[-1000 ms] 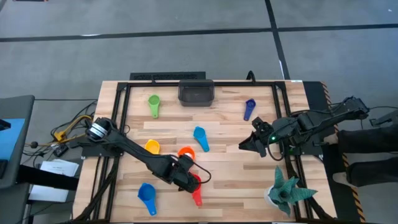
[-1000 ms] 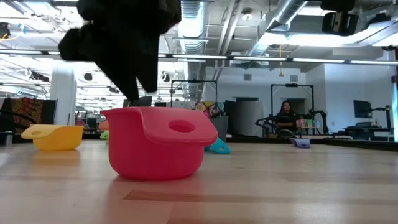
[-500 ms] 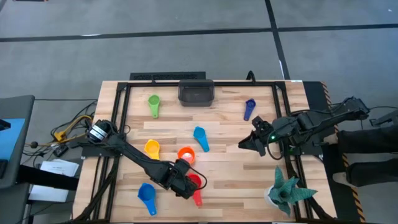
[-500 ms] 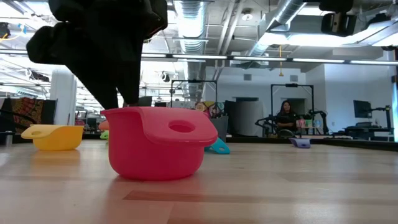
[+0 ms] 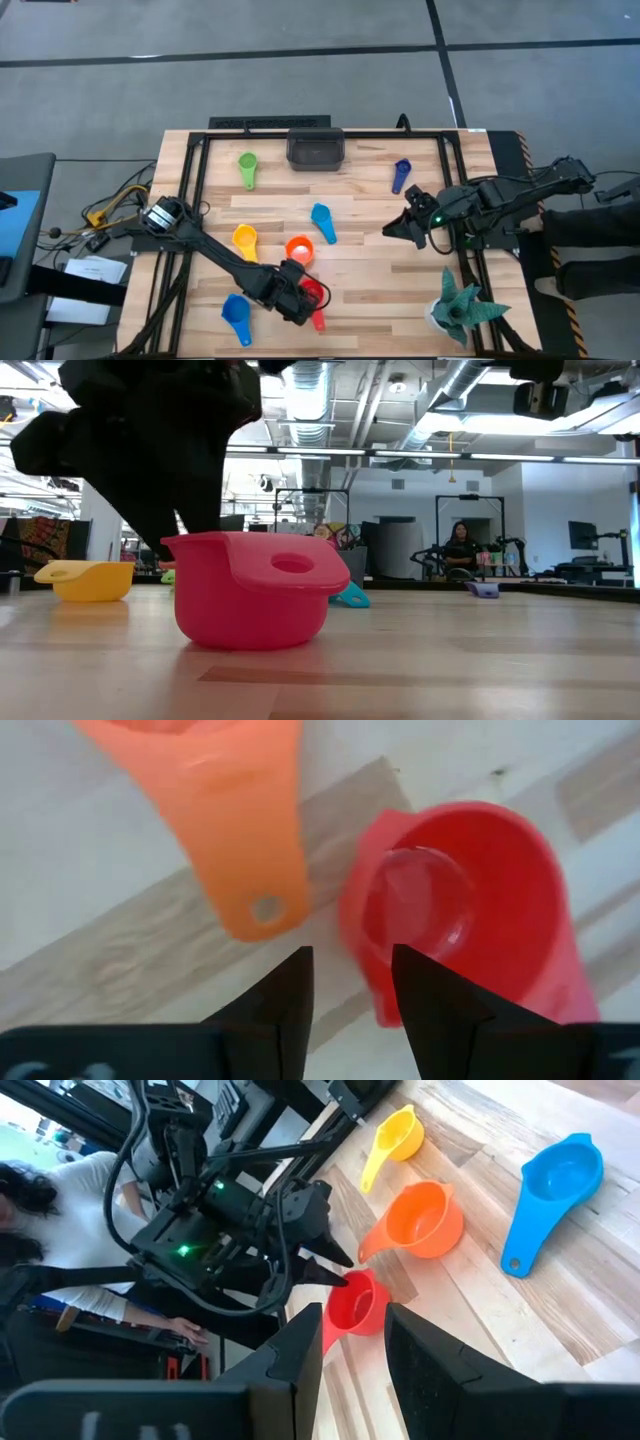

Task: Nest measuring cups in basket
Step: Stack the red measuring cup on top of the orange measuring cup

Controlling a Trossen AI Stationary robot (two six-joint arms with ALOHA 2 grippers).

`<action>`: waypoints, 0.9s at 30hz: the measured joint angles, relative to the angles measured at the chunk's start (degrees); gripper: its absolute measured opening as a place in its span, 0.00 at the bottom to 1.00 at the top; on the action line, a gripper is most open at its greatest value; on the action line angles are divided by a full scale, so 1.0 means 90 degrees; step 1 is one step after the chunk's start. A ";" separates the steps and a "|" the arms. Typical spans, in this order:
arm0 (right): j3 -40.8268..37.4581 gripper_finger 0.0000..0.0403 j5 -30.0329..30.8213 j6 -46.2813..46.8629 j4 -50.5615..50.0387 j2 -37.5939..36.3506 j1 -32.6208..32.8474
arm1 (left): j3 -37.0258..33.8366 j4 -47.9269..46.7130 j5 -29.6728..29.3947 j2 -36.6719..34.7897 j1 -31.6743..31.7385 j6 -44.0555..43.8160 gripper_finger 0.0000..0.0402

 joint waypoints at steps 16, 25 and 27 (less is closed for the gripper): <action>0.0000 0.33 -0.0019 0.0002 0.0030 0.0002 0.0005 | 0.0000 0.0165 0.0142 0.0185 0.0002 0.0120 0.04; 0.0000 0.33 -0.0044 -0.0008 0.0049 0.0002 0.0005 | 0.0002 0.0307 0.0132 0.0185 0.0005 0.0168 0.01; 0.0000 0.33 -0.0047 -0.0045 0.0049 0.0002 0.0005 | 0.0002 0.0331 0.0163 0.0177 0.0005 0.0170 0.01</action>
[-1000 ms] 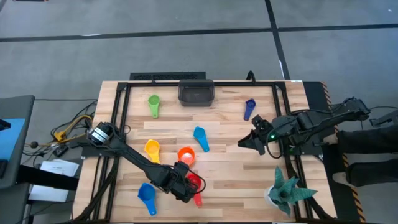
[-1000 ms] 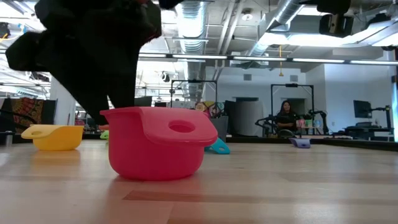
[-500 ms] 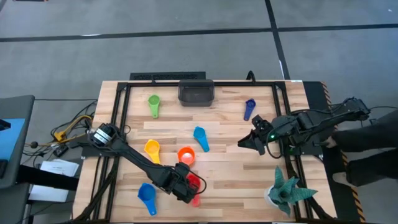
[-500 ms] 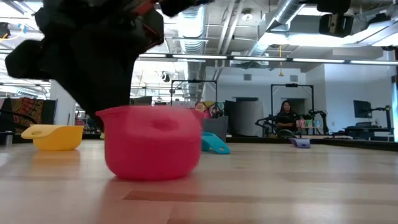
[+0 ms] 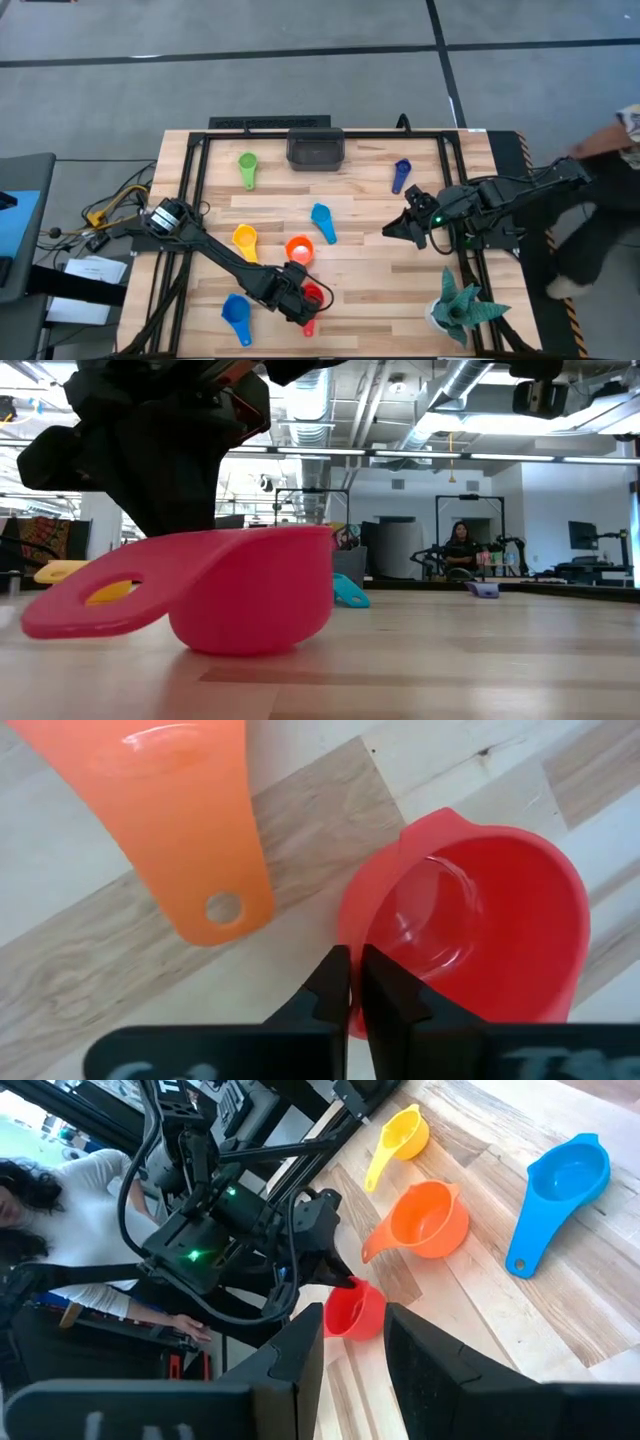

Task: Nest measuring cups in basket
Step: Stack the red measuring cup on top of the orange measuring cup

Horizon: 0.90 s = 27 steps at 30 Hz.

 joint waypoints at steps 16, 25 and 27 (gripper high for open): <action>0.0000 0.33 -0.0296 -0.0591 0.0006 -0.0001 -0.0007 | 0.0000 -0.0931 0.0066 -0.1431 0.0572 0.0507 0.00; 0.0000 0.33 -0.0337 -0.0938 0.0056 0.0094 -0.0095 | 0.0000 -0.1952 0.0153 -0.2423 0.1304 0.1434 0.00; -0.0002 0.34 -0.0425 -0.0933 0.0139 0.0258 -0.0235 | 0.0000 -0.2200 0.0178 -0.2469 0.1475 0.1700 0.00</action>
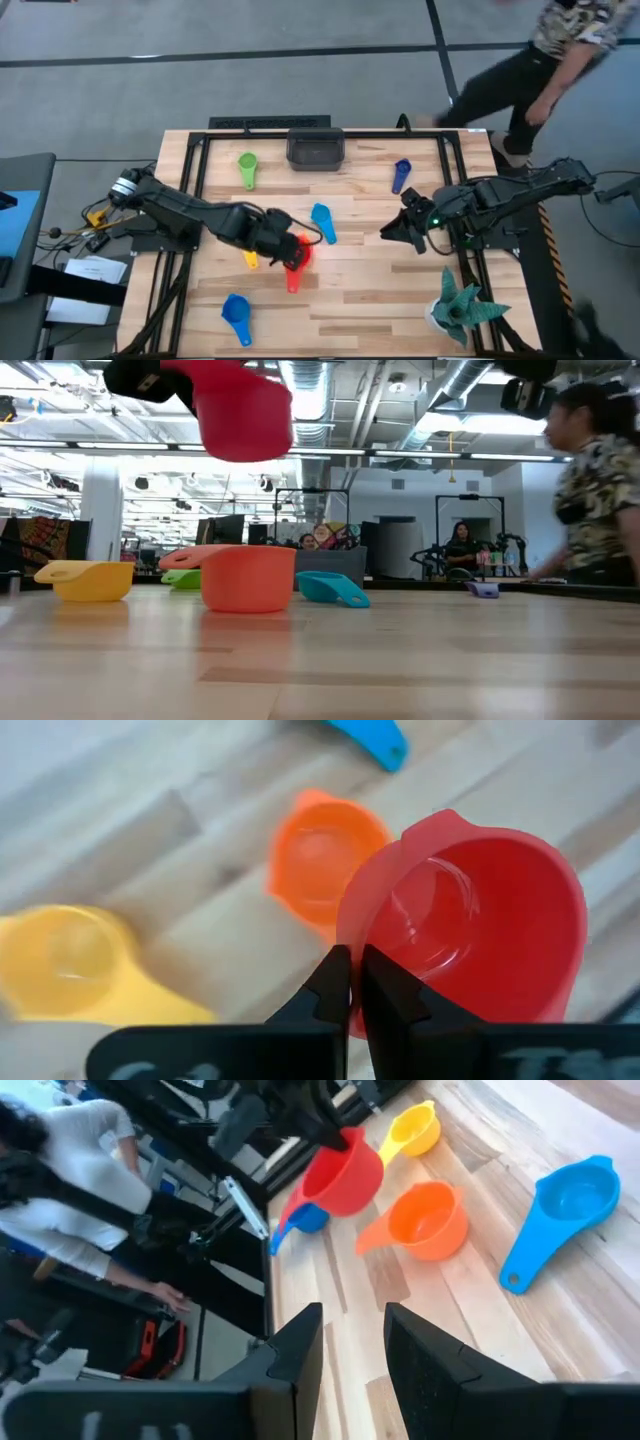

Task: Nest measuring cups in basket
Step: Stack the red measuring cup on top of the orange measuring cup

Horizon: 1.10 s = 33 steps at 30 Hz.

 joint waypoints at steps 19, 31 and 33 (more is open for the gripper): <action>0.0002 0.32 -0.0223 0.0322 0.1678 0.1115 -0.0820 | -0.0821 0.0386 0.0185 0.0063 0.1055 0.1422 0.00; 0.0002 0.32 -0.0766 0.0046 0.1651 0.1087 -0.1366 | -0.1040 0.1189 0.0262 0.0276 0.1026 0.1400 0.00; 0.0002 0.32 -0.0904 0.0016 0.1632 0.1087 -0.1453 | -0.1038 0.1345 0.0380 0.0415 0.1017 0.1418 0.00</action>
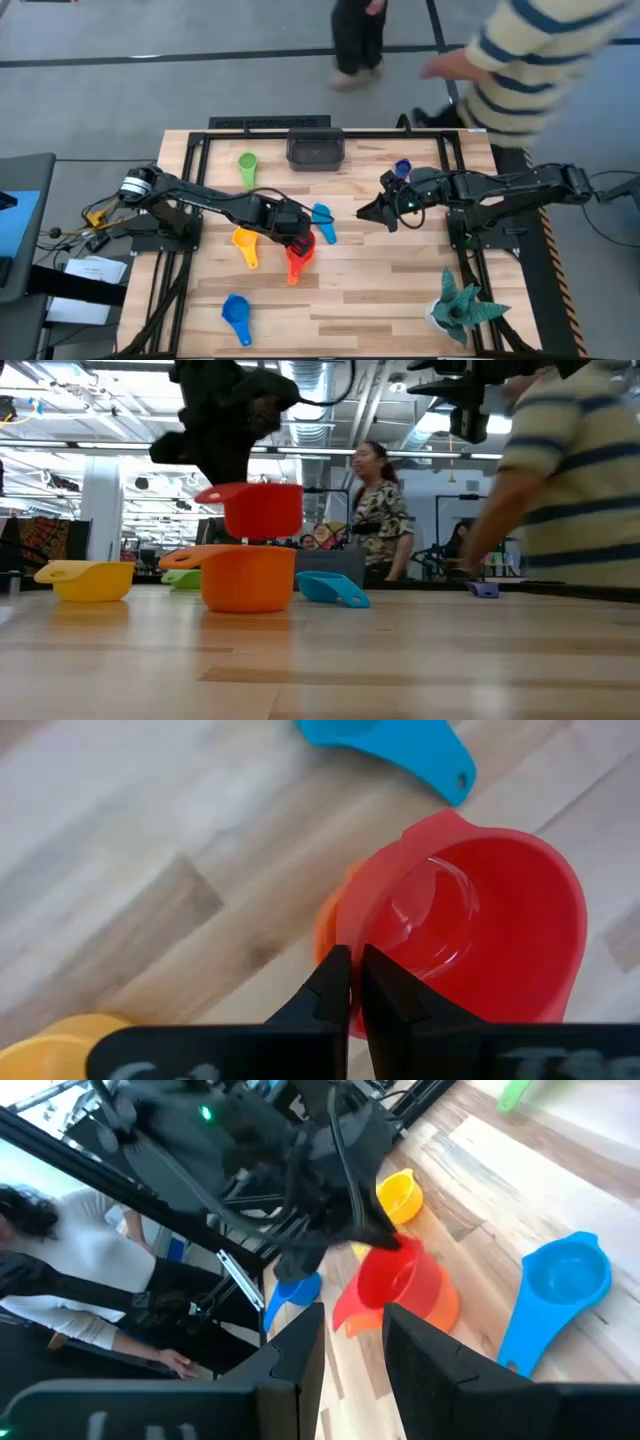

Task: Nest measuring cups in basket
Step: Stack the red measuring cup on top of the orange measuring cup, then stack the blue measuring cup on top of the red measuring cup

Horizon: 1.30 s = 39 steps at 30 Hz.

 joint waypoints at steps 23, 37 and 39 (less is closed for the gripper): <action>0.0000 0.32 -0.0475 -0.0108 -0.0313 0.0000 -0.0109 | -0.0004 0.0082 0.0405 0.0406 -0.0132 0.0475 0.10; 0.0000 0.32 -0.0470 -0.0125 -0.0313 0.0000 -0.0097 | -0.0004 0.0082 0.0420 0.0403 -0.0120 0.0603 0.14; 0.0000 0.32 -0.0442 -0.0109 -0.0313 0.0000 -0.0097 | -0.0004 0.0069 0.0414 0.0375 -0.0117 0.0602 0.14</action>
